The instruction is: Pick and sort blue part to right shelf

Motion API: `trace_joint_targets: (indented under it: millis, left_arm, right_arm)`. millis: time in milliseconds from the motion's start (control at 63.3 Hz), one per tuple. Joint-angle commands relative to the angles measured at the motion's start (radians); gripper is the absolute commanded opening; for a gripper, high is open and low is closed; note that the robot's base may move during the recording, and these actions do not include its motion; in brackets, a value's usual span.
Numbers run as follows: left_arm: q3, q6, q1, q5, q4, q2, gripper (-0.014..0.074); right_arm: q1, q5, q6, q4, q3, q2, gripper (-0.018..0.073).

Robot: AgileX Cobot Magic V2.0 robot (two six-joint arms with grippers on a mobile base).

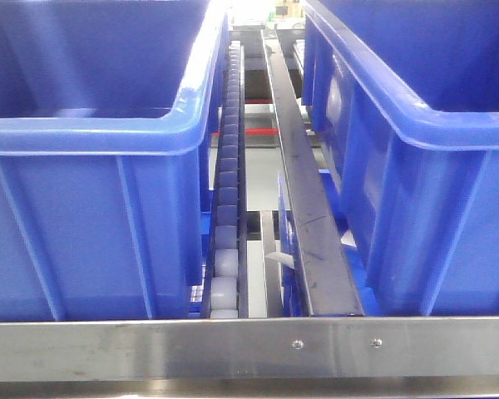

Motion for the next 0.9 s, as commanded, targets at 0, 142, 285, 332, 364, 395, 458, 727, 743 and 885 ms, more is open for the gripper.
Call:
trace_joint_targets:
  millis: [0, 142, 285, 332, 364, 395, 458, 727, 743, 885]
  left_arm:
    - [-0.011, -0.002, -0.001, -0.108, 0.006, 0.016, 0.0134]
    - [0.016, -0.002, -0.001, -0.141, 0.006, 0.016, 0.0134]
    - [0.032, -0.002, -0.001, -0.168, 0.006, 0.016, 0.0134]
    - [0.039, -0.002, -0.001, -0.175, 0.006, 0.016, 0.0134]
    - [0.039, -0.002, -0.001, -0.18, 0.006, 0.016, 0.0134]
    - [0.041, -0.002, -0.001, -0.182, 0.006, 0.016, 0.0134]
    - [0.041, -0.002, -0.001, -0.181, 0.006, 0.016, 0.0134]
    - [0.041, -0.002, -0.001, -0.181, 0.006, 0.016, 0.0134]
    - [0.041, -0.002, -0.001, -0.181, 0.006, 0.016, 0.0134]
    - [0.041, -0.002, -0.001, -0.181, 0.006, 0.016, 0.0134]
  right_arm:
    - [-0.008, -0.097, -0.007, -0.012, 0.056, -0.131, 0.0099]
    - [-0.008, -0.102, -0.007, -0.011, 0.187, -0.328, 0.0099]
    - [-0.008, -0.102, -0.007, 0.002, 0.287, -0.523, 0.0099]
    - [-0.008, -0.102, -0.007, 0.014, 0.308, -0.595, 0.0099]
    - [-0.008, -0.1, -0.007, 0.024, 0.32, -0.645, 0.0099]
    - [-0.008, -0.1, -0.007, 0.029, 0.325, -0.677, 0.0099]
    - [-0.008, -0.098, -0.007, 0.041, 0.331, -0.749, 0.0099]
    - [-0.008, -0.118, -0.007, 0.054, 0.331, -0.882, 0.0099]
    - [-0.008, -0.118, -0.007, 0.054, 0.331, -0.882, 0.0099]
    - [-0.008, -0.11, -0.007, 0.054, 0.331, -0.882, 0.0099]
